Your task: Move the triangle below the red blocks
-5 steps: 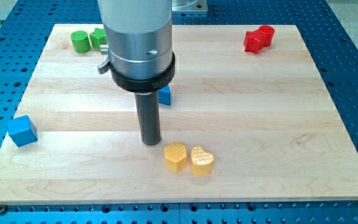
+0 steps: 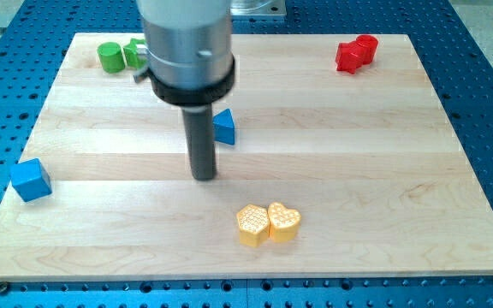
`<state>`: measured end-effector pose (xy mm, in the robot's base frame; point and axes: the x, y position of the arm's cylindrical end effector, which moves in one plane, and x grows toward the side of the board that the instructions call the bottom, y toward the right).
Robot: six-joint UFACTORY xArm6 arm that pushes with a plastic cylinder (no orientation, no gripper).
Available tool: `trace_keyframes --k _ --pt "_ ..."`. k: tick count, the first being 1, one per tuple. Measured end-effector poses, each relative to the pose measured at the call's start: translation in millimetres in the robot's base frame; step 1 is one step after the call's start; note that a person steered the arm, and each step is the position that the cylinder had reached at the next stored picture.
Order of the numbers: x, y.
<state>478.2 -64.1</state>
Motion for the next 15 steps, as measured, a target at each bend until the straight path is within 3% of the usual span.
trace_keyframes --k 2,3,4,5,6,7,10,12,13,14,15 --pt "-68 -17" --pt "-76 14" --pt "-70 92" --pt "-89 91" --pt "-84 9" --pt "-45 9" --pt "-40 227" --pt "-12 261" --pt "-46 273" --pt "-26 233" --pt "21 118"
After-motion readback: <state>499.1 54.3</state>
